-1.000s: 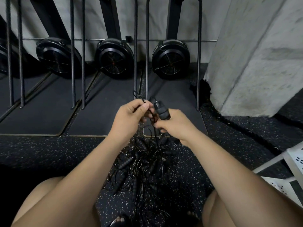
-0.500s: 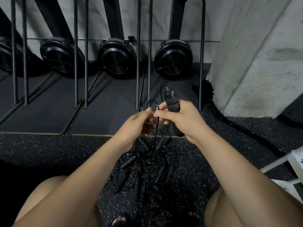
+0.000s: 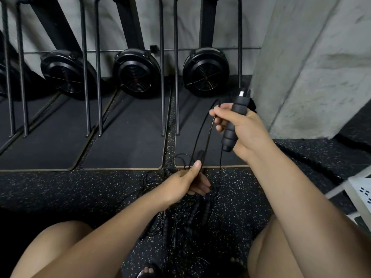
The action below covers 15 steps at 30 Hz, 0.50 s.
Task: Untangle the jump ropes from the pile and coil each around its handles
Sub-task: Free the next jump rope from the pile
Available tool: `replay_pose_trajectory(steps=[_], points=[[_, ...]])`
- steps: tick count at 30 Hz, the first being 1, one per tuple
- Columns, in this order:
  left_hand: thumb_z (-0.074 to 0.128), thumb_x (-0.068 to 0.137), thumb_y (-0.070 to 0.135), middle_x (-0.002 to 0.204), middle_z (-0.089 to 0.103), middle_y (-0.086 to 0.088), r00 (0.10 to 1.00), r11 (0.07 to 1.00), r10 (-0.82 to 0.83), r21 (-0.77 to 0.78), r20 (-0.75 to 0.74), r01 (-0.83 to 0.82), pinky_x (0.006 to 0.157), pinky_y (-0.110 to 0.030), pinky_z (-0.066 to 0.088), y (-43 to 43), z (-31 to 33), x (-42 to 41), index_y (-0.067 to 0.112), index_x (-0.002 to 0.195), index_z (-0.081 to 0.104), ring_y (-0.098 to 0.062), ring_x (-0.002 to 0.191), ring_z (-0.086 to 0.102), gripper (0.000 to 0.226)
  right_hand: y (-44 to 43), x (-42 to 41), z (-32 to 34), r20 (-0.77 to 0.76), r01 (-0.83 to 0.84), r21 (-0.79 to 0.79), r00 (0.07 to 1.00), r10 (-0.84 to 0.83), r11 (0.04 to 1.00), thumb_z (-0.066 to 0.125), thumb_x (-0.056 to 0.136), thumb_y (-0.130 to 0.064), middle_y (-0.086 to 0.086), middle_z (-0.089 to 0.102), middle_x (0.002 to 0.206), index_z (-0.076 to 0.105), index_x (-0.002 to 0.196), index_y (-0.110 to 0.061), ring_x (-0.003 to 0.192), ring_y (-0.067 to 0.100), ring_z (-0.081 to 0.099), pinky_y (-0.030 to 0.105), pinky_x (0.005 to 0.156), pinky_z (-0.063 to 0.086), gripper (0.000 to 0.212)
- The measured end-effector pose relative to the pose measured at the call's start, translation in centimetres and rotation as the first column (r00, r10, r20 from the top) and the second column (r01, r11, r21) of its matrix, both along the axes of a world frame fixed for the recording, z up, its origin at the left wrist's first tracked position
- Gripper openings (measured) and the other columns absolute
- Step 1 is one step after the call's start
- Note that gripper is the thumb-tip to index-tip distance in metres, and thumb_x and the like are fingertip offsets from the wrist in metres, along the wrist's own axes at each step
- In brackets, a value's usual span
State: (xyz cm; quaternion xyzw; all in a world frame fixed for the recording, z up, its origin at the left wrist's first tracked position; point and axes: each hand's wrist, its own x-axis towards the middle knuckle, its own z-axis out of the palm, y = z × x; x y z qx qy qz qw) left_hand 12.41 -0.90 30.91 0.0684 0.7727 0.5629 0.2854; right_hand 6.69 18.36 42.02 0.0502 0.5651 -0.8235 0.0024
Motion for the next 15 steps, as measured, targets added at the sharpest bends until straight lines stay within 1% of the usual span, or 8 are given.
replay_pose_trajectory(steps=[3, 4, 6, 7, 10, 11, 13, 15], points=[[0.042, 0.112, 0.054, 0.083, 0.077, -0.003, 0.992, 0.997, -0.045, -0.074, -0.116, 0.037, 0.100, -0.050, 0.054, -0.3, -0.5, 0.2, 0.018, 0.103, 0.073, -0.017, 0.084, 0.072, 0.049, 0.9, -0.9, -0.5, 0.043, 0.025, -0.021, 0.999, -0.024, 0.999, 0.079, 0.094, -0.004, 0.017, 0.081, 0.106, 0.068, 0.107, -0.008, 0.077, 0.015, 0.069, 0.026, 0.065, 0.057, 0.018], [0.045, 0.112, 0.049, 0.077, 0.073, -0.003, 0.989, 0.996, -0.051, -0.086, -0.139, 0.039, 0.093, -0.044, 0.055, -0.3, -0.4, 0.3, 0.017, 0.101, 0.072, -0.016, 0.079, 0.069, 0.043, 1.1, -1.2, -0.7, 0.057, 0.022, -0.024, 0.998, -0.020, 0.999, 0.079, 0.094, -0.005, 0.017, 0.081, 0.106, 0.068, 0.109, -0.008, 0.077, 0.015, 0.070, 0.026, 0.065, 0.058, 0.018], [0.046, 0.113, 0.041, 0.071, 0.067, -0.003, 0.986, 0.997, -0.031, -0.074, -0.164, 0.019, 0.081, -0.033, 0.048, -0.1, 0.1, 0.5, 0.016, 0.100, 0.071, -0.016, 0.074, 0.064, 0.039, 1.2, -1.5, -1.0, 0.094, -0.001, -0.029, 0.996, 0.004, 1.000, 0.077, 0.096, -0.006, 0.017, 0.081, 0.106, 0.067, 0.116, -0.007, 0.077, 0.016, 0.071, 0.026, 0.063, 0.059, 0.023], [0.045, 0.114, 0.041, 0.070, 0.066, -0.003, 0.983, 0.999, -0.015, -0.053, -0.183, 0.005, 0.082, -0.033, 0.046, 0.0, 0.4, 0.5, 0.016, 0.100, 0.071, -0.017, 0.074, 0.063, 0.038, 1.1, -1.6, -1.2, 0.116, -0.018, -0.019, 0.993, 0.020, 1.000, 0.077, 0.097, -0.007, 0.018, 0.081, 0.107, 0.066, 0.120, -0.005, 0.078, 0.017, 0.073, 0.026, 0.063, 0.059, 0.026], [0.044, 0.114, 0.038, 0.070, 0.067, -0.004, 0.970, 0.996, 0.079, 0.056, -0.232, -0.068, 0.099, -0.039, 0.046, -0.1, 1.8, 0.1, 0.015, 0.100, 0.069, -0.020, 0.075, 0.065, 0.038, 0.6, -1.2, -2.1, 0.175, -0.114, 0.109, 0.980, 0.094, 0.988, 0.076, 0.096, -0.005, 0.021, 0.080, 0.109, 0.069, 0.125, -0.001, 0.086, 0.022, 0.077, 0.029, 0.068, 0.062, 0.030], [0.043, 0.115, 0.034, 0.070, 0.066, -0.006, 0.965, 0.989, 0.124, 0.106, -0.233, -0.102, 0.096, -0.036, 0.049, -0.1, 2.4, 0.0, 0.011, 0.100, 0.068, -0.021, 0.075, 0.066, 0.037, 0.3, -1.0, -2.4, 0.187, -0.164, 0.181, 0.974, 0.130, 0.970, 0.076, 0.095, -0.003, 0.019, 0.081, 0.108, 0.070, 0.124, -0.001, 0.089, 0.023, 0.077, 0.031, 0.072, 0.062, 0.029], [0.042, 0.115, 0.030, 0.072, 0.062, -0.012, 0.955, 0.963, 0.210, 0.216, -0.208, -0.164, 0.081, -0.030, 0.053, -0.5, 3.6, -0.3, 0.006, 0.101, 0.066, -0.026, 0.073, 0.065, 0.037, -0.5, -0.5, -3.0, 0.208, -0.254, 0.304, 0.958, 0.196, 0.918, 0.075, 0.094, 0.001, 0.015, 0.082, 0.104, 0.073, 0.121, -0.003, 0.094, 0.024, 0.078, 0.033, 0.078, 0.062, 0.028], [0.042, 0.115, 0.029, 0.074, 0.059, -0.014, 0.947, 0.925, 0.281, 0.308, -0.157, -0.223, 0.073, -0.034, 0.056, -1.1, 4.7, -0.4, 0.004, 0.103, 0.065, -0.029, 0.072, 0.064, 0.036, -1.6, 0.0, -3.5, 0.224, -0.317, 0.359, 0.942, 0.248, 0.878, 0.073, 0.091, 0.005, 0.012, 0.083, 0.101, 0.075, 0.117, -0.003, 0.092, 0.023, 0.078, 0.034, 0.081, 0.062, 0.027]])
